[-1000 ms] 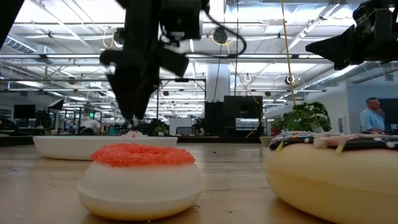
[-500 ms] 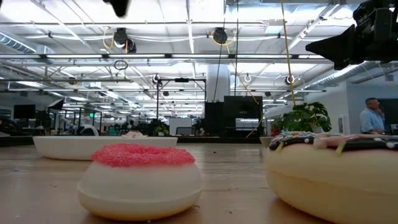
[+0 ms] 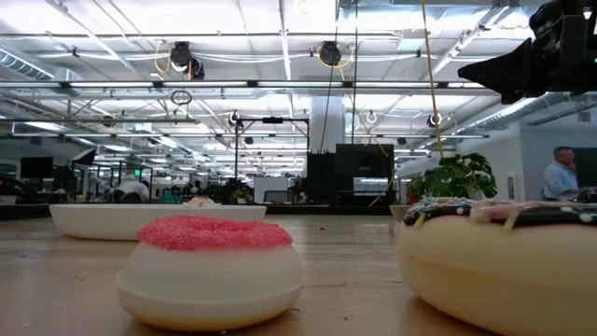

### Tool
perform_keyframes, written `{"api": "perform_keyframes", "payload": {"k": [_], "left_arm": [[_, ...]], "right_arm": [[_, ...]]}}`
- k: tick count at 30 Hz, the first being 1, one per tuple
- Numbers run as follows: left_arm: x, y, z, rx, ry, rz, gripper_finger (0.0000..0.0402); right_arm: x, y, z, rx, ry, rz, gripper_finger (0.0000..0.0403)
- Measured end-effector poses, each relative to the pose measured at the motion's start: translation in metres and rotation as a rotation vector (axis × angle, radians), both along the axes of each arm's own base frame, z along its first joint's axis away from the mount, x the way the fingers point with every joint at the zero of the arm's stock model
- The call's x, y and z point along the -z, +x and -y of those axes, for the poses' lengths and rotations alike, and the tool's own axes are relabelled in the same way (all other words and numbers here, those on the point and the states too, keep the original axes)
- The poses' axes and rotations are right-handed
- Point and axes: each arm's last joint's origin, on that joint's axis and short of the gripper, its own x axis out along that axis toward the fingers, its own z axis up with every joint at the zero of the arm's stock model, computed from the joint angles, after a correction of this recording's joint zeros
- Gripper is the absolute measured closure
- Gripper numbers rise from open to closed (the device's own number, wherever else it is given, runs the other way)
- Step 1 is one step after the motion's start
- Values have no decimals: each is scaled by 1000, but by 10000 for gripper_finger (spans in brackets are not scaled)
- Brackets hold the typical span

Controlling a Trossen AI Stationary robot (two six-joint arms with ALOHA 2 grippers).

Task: Pick & Place donuts
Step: Put the small blue donut on the white plate

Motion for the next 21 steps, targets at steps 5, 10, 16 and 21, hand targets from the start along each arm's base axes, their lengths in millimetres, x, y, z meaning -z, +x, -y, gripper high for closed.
{"api": "perform_keyframes", "payload": {"k": [5,10,16,21], "left_arm": [[24,7,14,44,-53,91,394],[40,12,15,14,-72,150,340],[58,15,19,46,-143,186,221],[60,18,15,-1,-161,183,132]], "right_arm": [[1,1,0,1,-4,-17,403],[3,3,-1,2,-7,-37,403],[4,4,-1,2,-12,-57,403],[5,5,-1,1,-12,-59,403]]}}
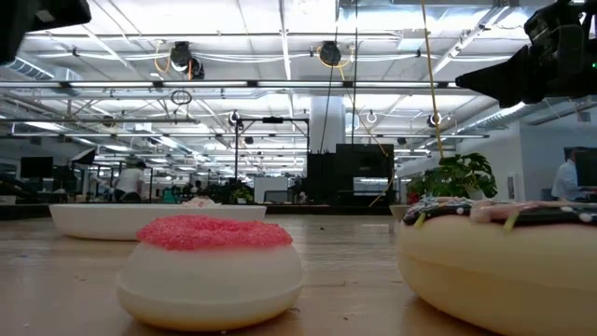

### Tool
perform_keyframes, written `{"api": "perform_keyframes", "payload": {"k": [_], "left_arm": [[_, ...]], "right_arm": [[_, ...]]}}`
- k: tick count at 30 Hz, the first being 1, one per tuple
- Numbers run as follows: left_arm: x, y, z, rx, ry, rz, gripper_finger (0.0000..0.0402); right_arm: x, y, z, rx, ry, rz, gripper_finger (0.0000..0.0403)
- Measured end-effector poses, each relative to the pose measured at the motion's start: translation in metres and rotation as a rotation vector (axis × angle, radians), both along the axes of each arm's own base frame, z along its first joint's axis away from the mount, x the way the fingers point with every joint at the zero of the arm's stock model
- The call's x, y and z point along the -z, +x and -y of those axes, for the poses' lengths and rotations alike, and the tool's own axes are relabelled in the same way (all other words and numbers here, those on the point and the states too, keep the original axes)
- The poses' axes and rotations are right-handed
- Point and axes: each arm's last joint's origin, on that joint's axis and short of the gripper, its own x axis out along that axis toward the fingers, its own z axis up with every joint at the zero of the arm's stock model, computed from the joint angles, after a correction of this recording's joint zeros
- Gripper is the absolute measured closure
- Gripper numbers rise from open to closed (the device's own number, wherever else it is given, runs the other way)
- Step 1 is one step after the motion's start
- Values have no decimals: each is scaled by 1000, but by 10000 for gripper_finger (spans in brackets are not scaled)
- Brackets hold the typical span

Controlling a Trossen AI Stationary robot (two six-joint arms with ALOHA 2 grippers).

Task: Pick & Place donuts
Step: Put the small blue donut on the white plate

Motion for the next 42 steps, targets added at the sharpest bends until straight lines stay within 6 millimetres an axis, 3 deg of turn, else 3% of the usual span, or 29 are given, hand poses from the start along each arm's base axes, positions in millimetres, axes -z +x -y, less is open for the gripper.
{"api": "perform_keyframes", "payload": {"k": [6,20,27,42], "left_arm": [[0,3,-3,32,25,16,92],[5,4,0,52,-20,29,89],[32,3,7,91,56,-84,89],[69,14,16,150,94,-156,89]], "right_arm": [[0,0,0,-3,28,9,403],[1,0,0,-8,69,12,403],[1,0,0,-7,69,12,403],[1,0,0,-8,72,13,403]]}}
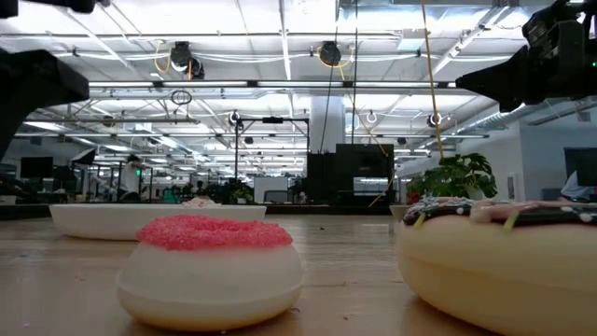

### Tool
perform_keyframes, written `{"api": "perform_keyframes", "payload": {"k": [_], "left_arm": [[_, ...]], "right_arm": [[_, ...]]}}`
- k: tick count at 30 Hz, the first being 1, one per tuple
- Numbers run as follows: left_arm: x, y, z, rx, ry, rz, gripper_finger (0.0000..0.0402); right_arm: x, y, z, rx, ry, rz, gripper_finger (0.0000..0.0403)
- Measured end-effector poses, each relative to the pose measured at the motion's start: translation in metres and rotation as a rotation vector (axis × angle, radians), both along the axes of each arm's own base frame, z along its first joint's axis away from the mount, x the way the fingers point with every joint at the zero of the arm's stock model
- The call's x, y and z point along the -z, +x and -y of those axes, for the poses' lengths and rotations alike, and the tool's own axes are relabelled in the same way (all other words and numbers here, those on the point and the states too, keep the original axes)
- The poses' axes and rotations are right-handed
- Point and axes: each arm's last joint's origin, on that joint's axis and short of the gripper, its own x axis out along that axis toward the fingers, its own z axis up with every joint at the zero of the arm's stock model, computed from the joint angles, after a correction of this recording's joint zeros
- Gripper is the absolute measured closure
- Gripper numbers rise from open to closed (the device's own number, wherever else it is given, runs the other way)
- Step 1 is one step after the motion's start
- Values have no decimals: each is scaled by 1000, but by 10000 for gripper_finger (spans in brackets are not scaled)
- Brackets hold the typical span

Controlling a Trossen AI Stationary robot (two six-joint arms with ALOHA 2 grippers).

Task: Pick & Place donuts
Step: Put the small blue donut on the white plate

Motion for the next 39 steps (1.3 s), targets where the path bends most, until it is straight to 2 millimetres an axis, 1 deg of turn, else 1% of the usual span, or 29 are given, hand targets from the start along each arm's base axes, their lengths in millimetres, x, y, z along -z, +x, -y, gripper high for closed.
{"api": "perform_keyframes", "payload": {"k": [7,12,20,23,25,27,33,36,39], "left_arm": [[12,1,0,34,29,-34,89],[24,3,2,63,54,-56,89],[24,5,0,61,54,-56,90],[25,5,0,61,54,-57,99],[25,5,-1,70,56,-58,116],[25,5,-1,81,58,-57,141],[23,5,-2,98,24,-88,238],[14,3,-6,143,-2,-96,282],[-10,1,-15,141,-23,-67,313]], "right_arm": [[0,0,0,0,-1,0,403],[0,0,0,0,0,0,403],[0,0,0,2,-3,-1,403],[0,0,0,3,-3,-1,403],[0,0,0,4,-3,-1,403],[0,0,0,4,-3,-1,403],[0,0,0,5,-11,-3,403],[0,0,0,5,-11,-3,403],[0,0,0,4,-10,-3,403]]}}
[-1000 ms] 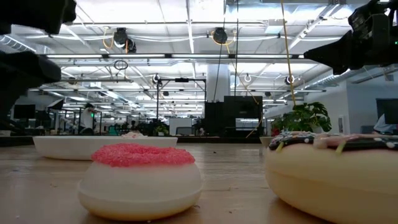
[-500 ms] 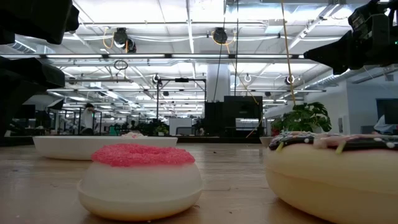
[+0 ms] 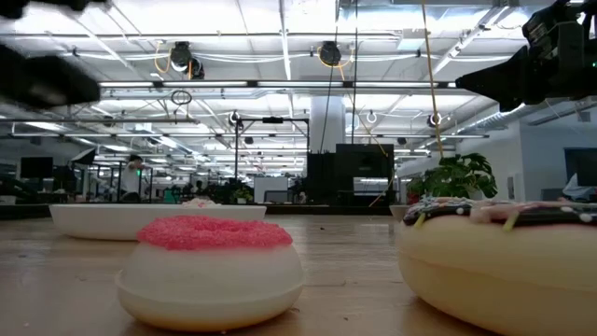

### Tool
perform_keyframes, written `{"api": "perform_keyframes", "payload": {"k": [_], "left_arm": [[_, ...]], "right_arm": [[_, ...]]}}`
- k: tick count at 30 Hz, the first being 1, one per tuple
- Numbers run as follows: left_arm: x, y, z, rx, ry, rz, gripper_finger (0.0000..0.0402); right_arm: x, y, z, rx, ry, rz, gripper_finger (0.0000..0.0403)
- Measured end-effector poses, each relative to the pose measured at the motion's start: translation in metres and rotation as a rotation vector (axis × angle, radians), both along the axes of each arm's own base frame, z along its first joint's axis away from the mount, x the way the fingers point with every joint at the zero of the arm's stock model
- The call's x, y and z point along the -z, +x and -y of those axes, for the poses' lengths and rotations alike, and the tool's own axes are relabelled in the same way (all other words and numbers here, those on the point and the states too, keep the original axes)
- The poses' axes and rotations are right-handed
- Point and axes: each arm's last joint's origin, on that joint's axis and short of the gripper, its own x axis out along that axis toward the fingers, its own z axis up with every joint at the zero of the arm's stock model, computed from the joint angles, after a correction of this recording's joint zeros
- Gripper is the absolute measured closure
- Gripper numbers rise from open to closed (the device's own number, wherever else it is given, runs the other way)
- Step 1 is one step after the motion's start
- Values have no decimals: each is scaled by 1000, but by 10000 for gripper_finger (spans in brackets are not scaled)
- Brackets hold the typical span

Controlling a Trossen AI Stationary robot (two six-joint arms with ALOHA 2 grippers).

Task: Pick & Place donuts
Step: Put the small blue donut on the white plate

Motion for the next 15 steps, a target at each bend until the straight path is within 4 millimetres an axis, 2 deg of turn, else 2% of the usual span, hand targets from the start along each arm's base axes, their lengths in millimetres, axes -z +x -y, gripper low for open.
{"api": "perform_keyframes", "payload": {"k": [4,9,12,15], "left_arm": [[-37,-4,-20,-81,-25,64,334],[-90,-21,-50,-189,-76,153,338],[-113,-32,-71,-228,-34,221,339],[-126,-40,-93,-294,16,236,339]], "right_arm": [[0,0,0,0,5,2,403],[0,0,0,0,2,1,403],[0,0,0,0,0,0,403],[0,0,0,0,0,0,403]]}}
